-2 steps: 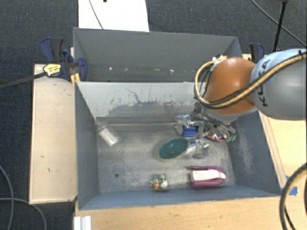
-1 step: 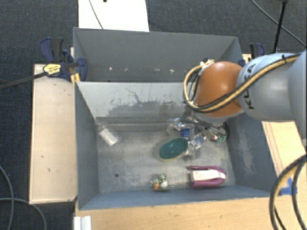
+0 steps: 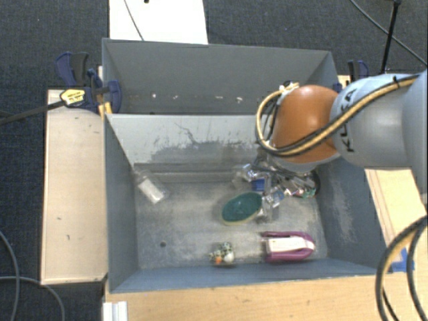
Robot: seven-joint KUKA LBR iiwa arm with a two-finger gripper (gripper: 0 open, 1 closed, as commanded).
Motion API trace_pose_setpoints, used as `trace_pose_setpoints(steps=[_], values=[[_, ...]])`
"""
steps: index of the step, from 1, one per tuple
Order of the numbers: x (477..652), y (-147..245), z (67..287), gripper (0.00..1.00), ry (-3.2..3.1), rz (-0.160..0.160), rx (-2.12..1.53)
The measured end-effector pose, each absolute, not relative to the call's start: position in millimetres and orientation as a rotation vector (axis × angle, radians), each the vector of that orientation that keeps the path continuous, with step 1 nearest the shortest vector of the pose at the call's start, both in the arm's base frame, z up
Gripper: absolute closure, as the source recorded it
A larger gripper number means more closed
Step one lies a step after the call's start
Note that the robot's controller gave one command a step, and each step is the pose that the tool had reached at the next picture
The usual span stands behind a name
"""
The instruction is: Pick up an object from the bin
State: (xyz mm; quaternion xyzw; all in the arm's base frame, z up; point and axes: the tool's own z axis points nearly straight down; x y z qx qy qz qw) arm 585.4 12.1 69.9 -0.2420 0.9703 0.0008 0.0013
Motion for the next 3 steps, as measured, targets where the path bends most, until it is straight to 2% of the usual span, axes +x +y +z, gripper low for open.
trace_pose_setpoints(steps=[1,2,3], values=[[585.2,12.1,69.6,1.00,3.046,0.003,-0.759],[585.7,12.3,70.2,1.00,3.045,0.001,-0.759],[588.1,12.6,173.0,1.00,3.040,-0.003,-0.748]])
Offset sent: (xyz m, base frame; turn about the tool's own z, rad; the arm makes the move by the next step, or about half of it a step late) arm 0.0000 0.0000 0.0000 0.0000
